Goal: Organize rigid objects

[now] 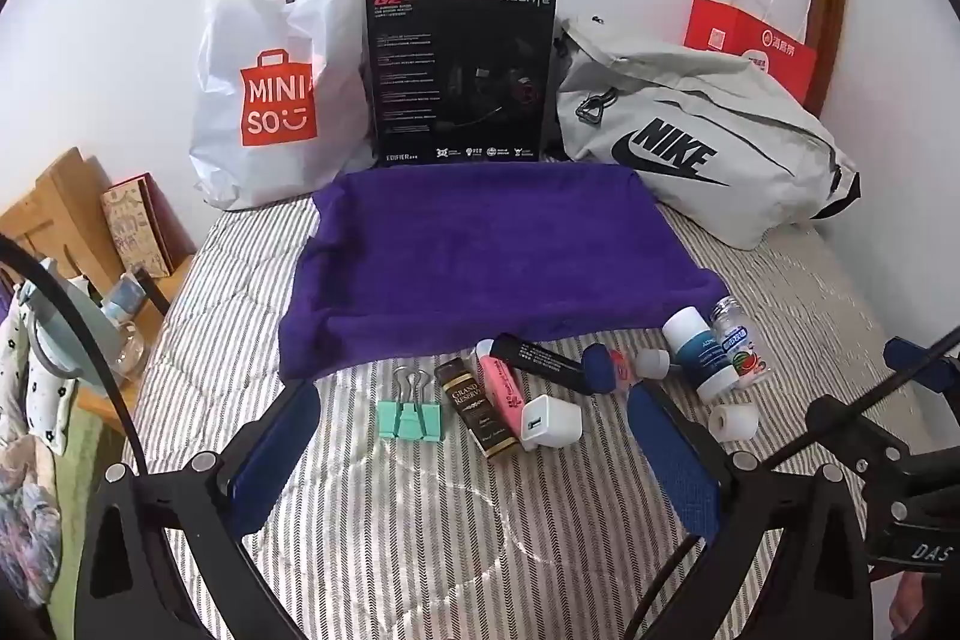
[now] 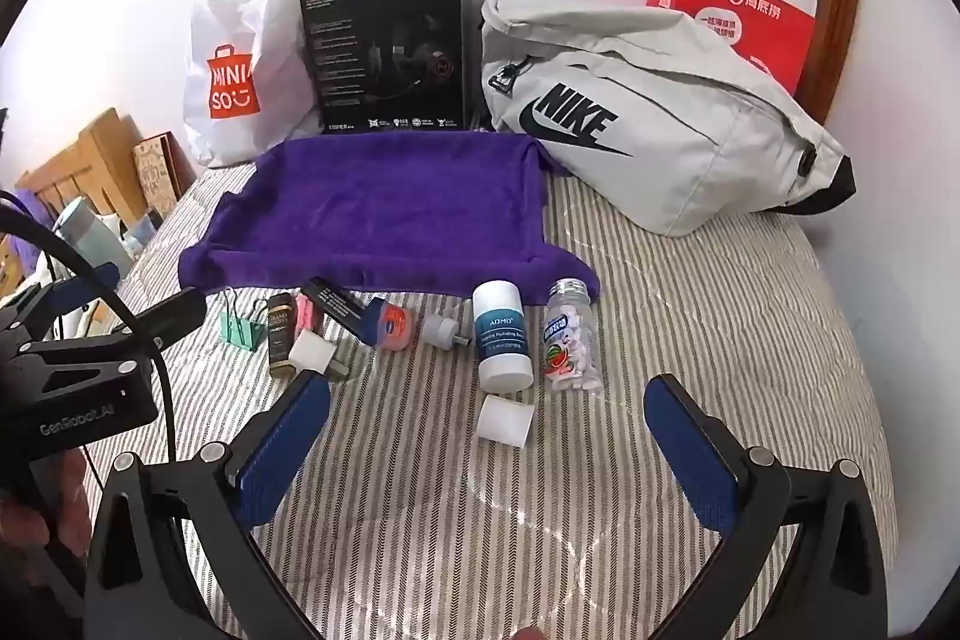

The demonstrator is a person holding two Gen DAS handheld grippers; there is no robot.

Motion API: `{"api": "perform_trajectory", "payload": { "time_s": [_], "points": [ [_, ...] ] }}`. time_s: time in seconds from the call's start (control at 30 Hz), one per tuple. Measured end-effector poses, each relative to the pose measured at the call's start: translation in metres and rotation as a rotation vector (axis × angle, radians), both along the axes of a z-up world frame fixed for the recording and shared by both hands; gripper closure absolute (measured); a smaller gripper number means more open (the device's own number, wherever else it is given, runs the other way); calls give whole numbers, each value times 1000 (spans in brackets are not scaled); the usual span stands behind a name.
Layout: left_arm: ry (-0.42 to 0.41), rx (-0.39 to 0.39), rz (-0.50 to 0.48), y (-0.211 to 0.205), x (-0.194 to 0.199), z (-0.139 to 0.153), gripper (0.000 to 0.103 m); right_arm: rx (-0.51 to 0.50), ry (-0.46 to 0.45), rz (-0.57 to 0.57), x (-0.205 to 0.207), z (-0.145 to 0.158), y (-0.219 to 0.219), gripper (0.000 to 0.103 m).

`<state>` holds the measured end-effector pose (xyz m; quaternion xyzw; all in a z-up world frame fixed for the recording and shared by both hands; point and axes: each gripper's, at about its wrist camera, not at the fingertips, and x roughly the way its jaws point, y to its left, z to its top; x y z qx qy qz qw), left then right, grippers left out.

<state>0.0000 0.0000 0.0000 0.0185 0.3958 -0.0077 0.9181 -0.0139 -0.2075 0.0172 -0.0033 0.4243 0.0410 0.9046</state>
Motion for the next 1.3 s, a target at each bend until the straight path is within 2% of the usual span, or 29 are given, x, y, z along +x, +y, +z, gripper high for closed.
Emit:
{"api": "perform_trajectory", "payload": {
  "time_s": [0.17, 0.23, 0.37, 0.53, 1.3],
  "points": [
    [23, 2, 21, 3, 4, -3, 0, 4, 12, 2, -1, 2, -2, 0],
    [-3, -6, 33, 7, -3, -4, 0, 0, 36, -5, 1, -2, -1, 0],
    [-2, -2, 40, 9, -8, -3, 0, 0, 45, -7, 3, -4, -1, 0],
    [7, -31, 41, 17, -7, 1, 0, 10, 39, -8, 1, -2, 0, 0],
    [-5, -21, 62, 21, -10, 4, 0, -3, 37, -13, -3, 2, 3, 0]
  ]
}}
